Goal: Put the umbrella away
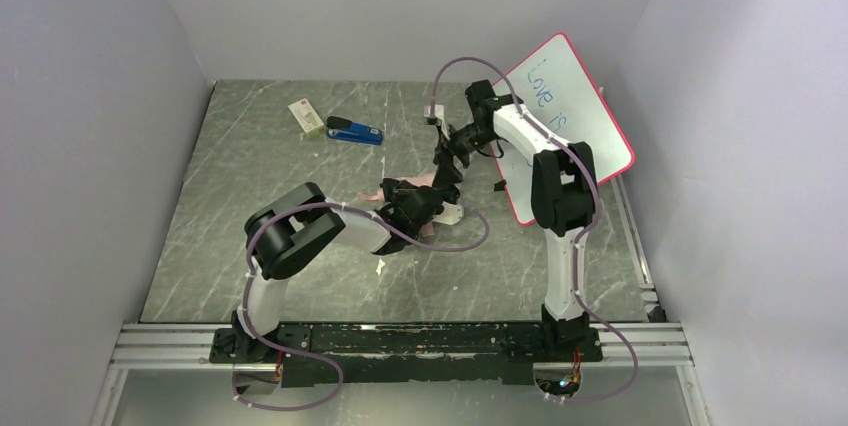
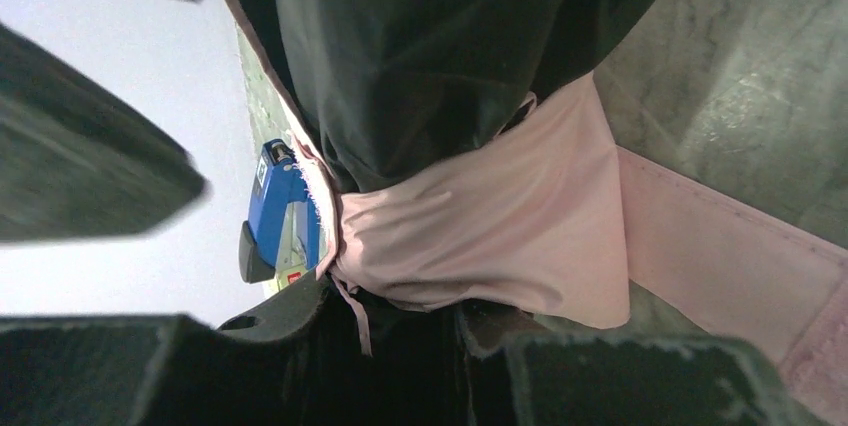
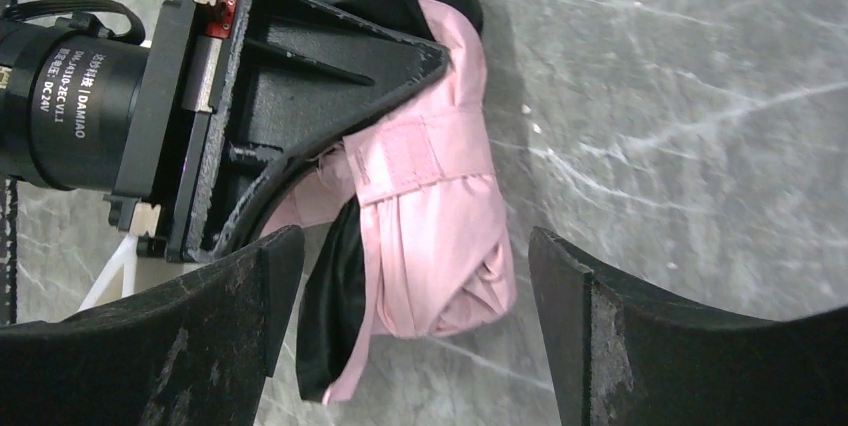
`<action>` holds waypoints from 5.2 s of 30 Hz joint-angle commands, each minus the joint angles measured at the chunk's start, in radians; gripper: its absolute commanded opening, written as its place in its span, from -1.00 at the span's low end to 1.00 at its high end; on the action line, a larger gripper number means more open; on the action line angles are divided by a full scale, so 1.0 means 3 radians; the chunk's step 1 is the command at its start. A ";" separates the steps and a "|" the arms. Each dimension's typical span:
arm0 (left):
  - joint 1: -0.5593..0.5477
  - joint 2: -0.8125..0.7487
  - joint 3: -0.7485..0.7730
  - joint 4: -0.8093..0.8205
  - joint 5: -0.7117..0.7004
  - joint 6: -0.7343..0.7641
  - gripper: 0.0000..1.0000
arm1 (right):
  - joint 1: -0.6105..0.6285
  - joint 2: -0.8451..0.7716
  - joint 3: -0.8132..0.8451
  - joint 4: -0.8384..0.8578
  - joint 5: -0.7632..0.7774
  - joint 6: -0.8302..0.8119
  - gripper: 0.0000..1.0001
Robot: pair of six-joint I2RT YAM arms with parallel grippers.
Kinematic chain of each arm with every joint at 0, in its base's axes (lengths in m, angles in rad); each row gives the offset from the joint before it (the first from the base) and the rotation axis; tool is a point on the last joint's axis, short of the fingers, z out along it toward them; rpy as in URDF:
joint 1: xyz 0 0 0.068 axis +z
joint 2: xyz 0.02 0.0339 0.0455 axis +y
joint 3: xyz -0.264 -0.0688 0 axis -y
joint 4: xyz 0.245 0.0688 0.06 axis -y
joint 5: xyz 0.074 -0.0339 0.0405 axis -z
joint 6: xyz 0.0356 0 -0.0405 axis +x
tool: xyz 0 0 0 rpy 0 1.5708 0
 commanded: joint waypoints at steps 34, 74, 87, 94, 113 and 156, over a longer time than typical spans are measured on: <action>0.0178 -0.0968 -0.0058 -0.1732 0.1189 -0.0537 -0.12 | 0.0319 0.0404 -0.0294 0.0308 0.0717 0.0376 -0.71; 0.2145 0.0136 0.2600 -0.4228 0.5385 -0.0448 0.49 | 0.0983 -0.0625 -0.2155 0.2491 0.2084 0.0670 -0.66; 0.1661 0.0451 0.2605 -0.4078 0.4872 -0.0343 0.57 | 0.1040 -0.0728 -0.2275 0.2541 0.2091 0.0679 -0.67; 0.1829 0.0567 0.2702 -0.3683 0.5224 -0.0825 0.56 | 0.1059 -0.0781 -0.2369 0.2671 0.2078 0.0734 -0.67; 0.1675 0.0981 0.2813 -0.4614 0.5176 -0.0096 0.57 | 0.1163 -0.0825 -0.2515 0.2863 0.2249 0.0749 -0.66; 0.1492 0.1308 0.2357 -0.4421 0.4521 -0.0201 -0.90 | 0.1232 -0.1808 -0.3094 0.3704 0.2166 0.1319 0.23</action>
